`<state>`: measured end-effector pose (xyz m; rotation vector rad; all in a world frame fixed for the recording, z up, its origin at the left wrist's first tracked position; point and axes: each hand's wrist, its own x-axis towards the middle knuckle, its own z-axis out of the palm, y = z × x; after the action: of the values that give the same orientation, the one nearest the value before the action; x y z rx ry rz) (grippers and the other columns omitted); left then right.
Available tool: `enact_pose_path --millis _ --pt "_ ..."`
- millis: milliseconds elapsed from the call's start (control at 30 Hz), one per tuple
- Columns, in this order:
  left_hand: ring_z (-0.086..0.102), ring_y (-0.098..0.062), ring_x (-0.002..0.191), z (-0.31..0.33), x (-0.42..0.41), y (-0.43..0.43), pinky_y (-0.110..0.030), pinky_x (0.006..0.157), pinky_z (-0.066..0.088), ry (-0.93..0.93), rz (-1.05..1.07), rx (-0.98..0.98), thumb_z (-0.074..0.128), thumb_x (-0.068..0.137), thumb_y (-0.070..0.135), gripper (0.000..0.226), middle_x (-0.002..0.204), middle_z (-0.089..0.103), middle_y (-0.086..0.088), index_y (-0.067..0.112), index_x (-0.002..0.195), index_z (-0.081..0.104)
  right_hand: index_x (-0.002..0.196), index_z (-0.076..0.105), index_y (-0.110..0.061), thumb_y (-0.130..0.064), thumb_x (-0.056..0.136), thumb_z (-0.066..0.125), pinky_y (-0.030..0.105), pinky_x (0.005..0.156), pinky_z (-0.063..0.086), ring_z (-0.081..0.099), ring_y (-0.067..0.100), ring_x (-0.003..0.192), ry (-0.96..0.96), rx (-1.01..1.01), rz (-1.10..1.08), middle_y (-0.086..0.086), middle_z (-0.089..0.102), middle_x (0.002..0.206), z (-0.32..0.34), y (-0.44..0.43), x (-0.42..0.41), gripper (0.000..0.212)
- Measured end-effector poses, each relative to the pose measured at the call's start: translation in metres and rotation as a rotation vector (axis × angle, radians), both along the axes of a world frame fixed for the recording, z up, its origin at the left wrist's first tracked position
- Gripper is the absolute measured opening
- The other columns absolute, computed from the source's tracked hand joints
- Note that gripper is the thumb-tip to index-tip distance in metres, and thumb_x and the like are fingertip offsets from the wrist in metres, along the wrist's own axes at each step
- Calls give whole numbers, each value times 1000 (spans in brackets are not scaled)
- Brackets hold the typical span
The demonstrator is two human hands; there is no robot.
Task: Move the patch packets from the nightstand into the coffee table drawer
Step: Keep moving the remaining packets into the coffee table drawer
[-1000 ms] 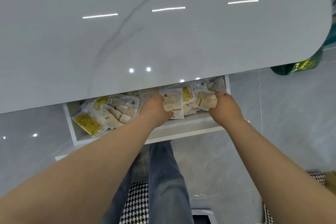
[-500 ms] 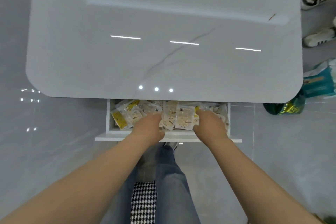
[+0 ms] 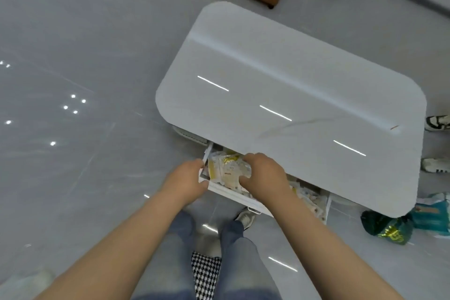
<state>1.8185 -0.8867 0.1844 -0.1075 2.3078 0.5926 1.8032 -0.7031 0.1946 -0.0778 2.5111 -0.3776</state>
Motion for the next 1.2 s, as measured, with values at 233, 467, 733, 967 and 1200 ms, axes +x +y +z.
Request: enact_pose_path --millis 233,467,733,967,1200 --pt "50 -23 119 55 -2 -133 -29 96 42 96 133 -51 54 90 31 47 131 52 -7 16 134 44 117 57 -16 -23 81 57 33 80 50 57 23 98 98 -18 195 4 59 110 50 -133 -24 37" --pt "52 -22 116 86 -13 -220 -28 94 42 179 268 -61 54 90 32 45 130 52 -5 17 132 46 127 53 -18 -25 84 57 34 88 49 55 24 108 136 -18 354 4 57 121 84 -226 -59 43" --pt "51 -21 118 110 -82 -286 -27 96 42 272 331 -55 55 91 32 47 132 52 -4 19 134 44 135 47 -24 -29 85 59 29 94 45 52 19 118 194 -98 377 0 54 131 107 -298 -137 52" --pt "53 -20 115 139 -173 -347 -25 92 42 322 329 -113 54 91 34 46 130 52 -3 20 134 44 135 48 -23 -28 86 58 29 90 45 53 18 116 213 -116 376 0 55 129 130 -353 -234 50" --pt "53 -19 116 152 -247 -394 -27 95 43 356 349 -95 54 92 34 46 132 51 0 22 135 43 136 47 -24 -30 87 58 28 89 45 54 18 116 239 -129 351 0 54 130 146 -399 -310 50"
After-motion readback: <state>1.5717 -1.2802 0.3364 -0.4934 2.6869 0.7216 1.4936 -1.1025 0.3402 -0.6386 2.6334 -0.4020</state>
